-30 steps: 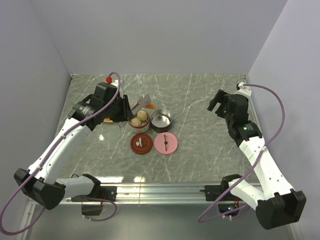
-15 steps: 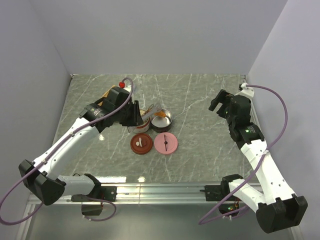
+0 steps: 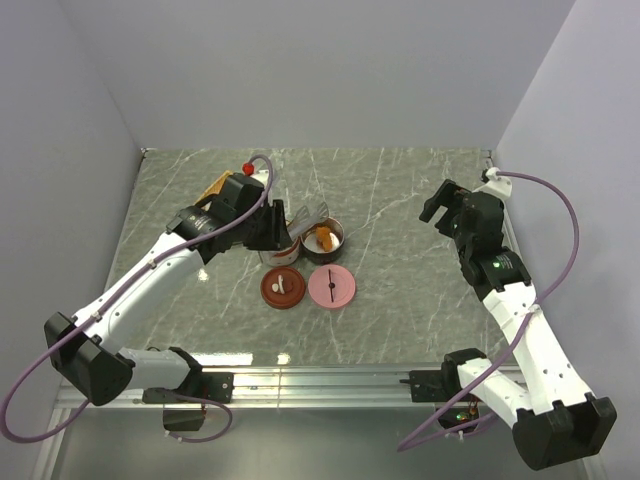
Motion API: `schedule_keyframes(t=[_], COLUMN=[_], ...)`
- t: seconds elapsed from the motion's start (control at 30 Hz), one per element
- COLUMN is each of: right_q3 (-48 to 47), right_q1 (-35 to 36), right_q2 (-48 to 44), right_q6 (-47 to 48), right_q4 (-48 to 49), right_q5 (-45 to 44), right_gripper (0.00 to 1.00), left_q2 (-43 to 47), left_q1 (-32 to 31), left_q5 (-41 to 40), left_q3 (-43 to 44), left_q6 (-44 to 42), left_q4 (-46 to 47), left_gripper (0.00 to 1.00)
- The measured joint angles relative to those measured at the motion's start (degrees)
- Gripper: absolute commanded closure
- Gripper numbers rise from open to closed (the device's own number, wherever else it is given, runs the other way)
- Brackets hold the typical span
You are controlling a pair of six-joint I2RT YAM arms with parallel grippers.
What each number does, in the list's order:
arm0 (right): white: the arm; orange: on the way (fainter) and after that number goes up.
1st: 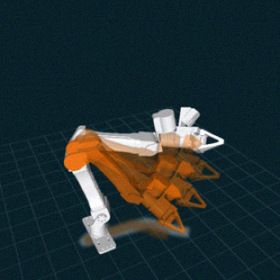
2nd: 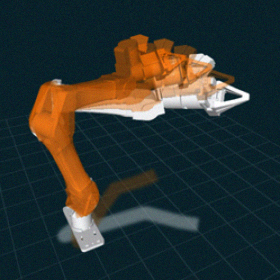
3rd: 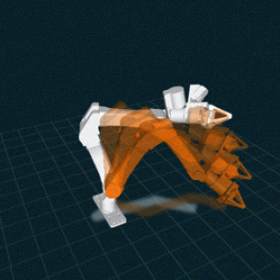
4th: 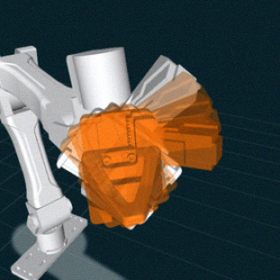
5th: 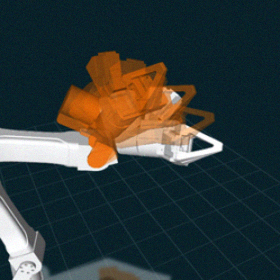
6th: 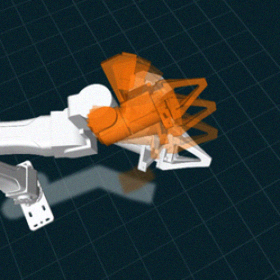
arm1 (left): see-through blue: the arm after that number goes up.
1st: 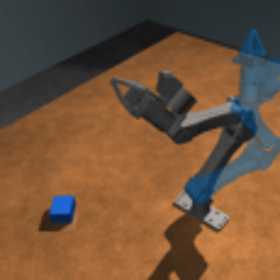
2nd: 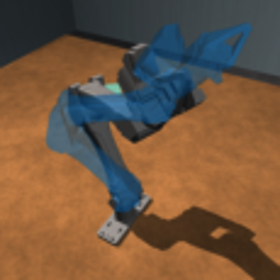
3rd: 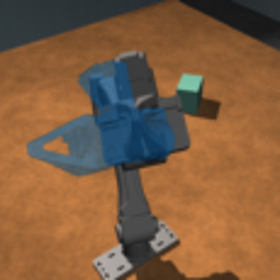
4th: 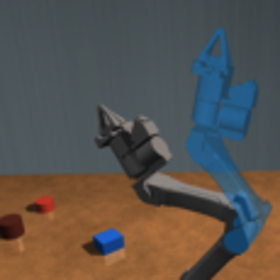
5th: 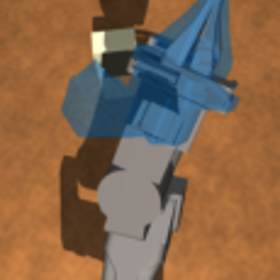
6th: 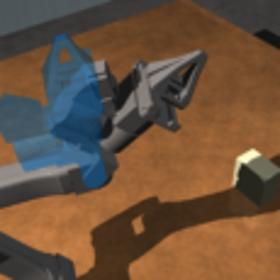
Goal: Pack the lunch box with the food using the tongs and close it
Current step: Place the food into the lunch box, then pick up the food using the clamp
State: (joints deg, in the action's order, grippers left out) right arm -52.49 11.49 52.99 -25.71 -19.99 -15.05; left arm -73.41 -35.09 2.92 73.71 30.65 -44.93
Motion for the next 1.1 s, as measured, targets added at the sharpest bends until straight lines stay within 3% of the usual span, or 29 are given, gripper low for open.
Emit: schedule_keyframes(t=[0.2,0.47,0.73,1.1], right_q3=[0.0,0.0,0.0,0.0], right_q1=[0.0,0.28,1.62,1.88], right_q2=[-0.22,-0.13,0.66,0.81], right_q6=[-0.39,-0.46,-0.48,-0.35], right_q4=[-0.26,-0.22,-0.17,-0.17], right_q5=[-0.35,-0.33,0.0,0.66], right_gripper=[0.06,0.07,0.07,0.07], left_q2=[0.0,1.44,9.35,9.92], left_q1=[0.0,1.44,12.2,20.09], left_q5=[-1.11,-9.38,-14.43,-14.69], left_q3=[0.0,-0.02,-3.67,-10.25], left_q6=[-0.04,0.26,0.46,-1.68], left_q4=[0.04,-2.97,-6.23,-7.82], left_gripper=[0.54,0.54,0.53,0.54])
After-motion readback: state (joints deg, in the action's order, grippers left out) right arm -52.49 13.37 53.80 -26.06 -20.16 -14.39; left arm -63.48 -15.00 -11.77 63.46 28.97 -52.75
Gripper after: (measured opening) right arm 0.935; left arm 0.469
